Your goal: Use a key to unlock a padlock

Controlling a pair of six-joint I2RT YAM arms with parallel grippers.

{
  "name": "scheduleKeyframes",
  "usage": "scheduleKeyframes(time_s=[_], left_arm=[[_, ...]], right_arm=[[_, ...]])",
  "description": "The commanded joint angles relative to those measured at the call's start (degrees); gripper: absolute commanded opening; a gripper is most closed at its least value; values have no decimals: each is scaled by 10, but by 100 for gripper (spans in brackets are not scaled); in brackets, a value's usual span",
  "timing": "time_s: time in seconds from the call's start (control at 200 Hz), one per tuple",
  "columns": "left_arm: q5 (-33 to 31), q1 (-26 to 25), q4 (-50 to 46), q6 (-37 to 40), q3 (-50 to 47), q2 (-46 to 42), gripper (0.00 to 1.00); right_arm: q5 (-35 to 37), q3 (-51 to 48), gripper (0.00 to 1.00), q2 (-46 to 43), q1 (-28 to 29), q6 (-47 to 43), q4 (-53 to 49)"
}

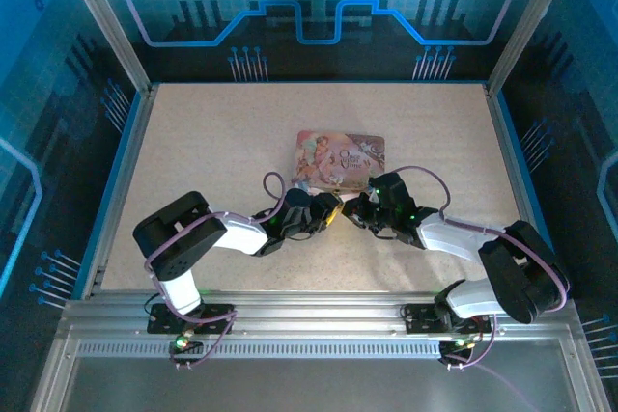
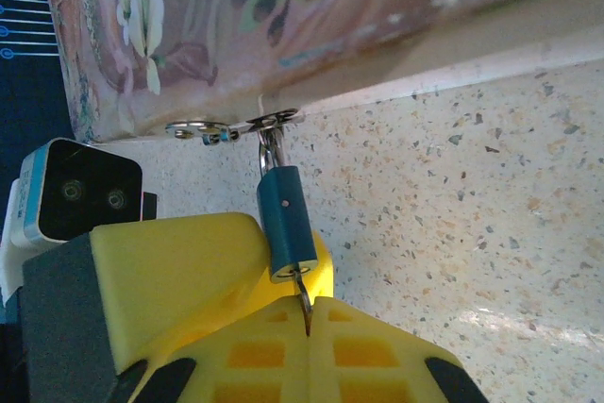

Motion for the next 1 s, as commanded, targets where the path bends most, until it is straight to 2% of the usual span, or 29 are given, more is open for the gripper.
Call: scheduleKeyframes(time_s=[0.0,0.35,0.445,0.79,0.995], left_arm=[[-27,-4,26,-14,7,11,33],[-36,-3,38,-17,6,10,17],[-38,-4,38,-15,6,8,13],[-43,-4,27,-8,4,-8,10],[-44,-3,24,-5,2,-14,10]], right_arm=[[-4,10,1,2,11,15,3],[-9,9,4,-4,12,24,6],[-8,5,8,-10,12,22,3],[27,-18,37,-79,0,-38,-89],[32,-9,54,-152,-35,-144,-151]])
